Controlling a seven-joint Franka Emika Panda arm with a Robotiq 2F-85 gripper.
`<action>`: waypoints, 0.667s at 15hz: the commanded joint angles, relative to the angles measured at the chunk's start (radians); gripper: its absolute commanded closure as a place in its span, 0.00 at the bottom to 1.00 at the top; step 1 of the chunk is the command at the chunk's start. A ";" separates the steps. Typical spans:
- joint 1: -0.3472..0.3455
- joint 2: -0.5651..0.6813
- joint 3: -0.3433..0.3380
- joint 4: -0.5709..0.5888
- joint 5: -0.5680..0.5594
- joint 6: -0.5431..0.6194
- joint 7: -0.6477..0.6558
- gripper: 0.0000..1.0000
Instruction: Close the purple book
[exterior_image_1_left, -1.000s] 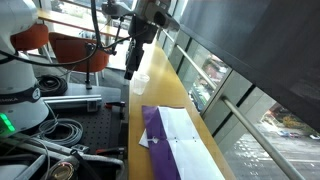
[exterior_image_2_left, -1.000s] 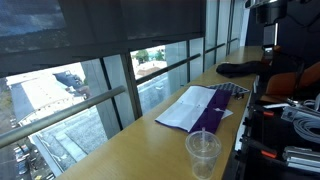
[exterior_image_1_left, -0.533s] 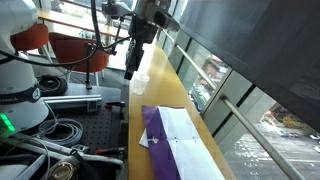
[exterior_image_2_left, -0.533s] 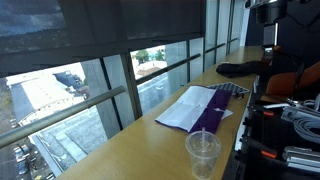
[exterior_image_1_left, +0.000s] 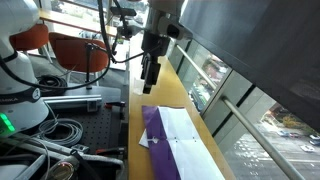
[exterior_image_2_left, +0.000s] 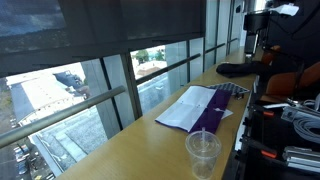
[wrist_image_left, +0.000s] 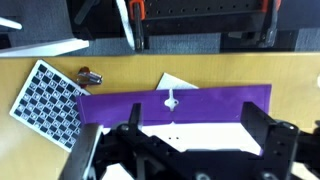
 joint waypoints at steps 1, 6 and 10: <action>-0.041 0.173 -0.034 0.065 -0.062 0.259 -0.011 0.00; -0.056 0.463 -0.090 0.250 0.005 0.486 -0.051 0.00; -0.097 0.682 -0.094 0.469 0.200 0.447 -0.211 0.00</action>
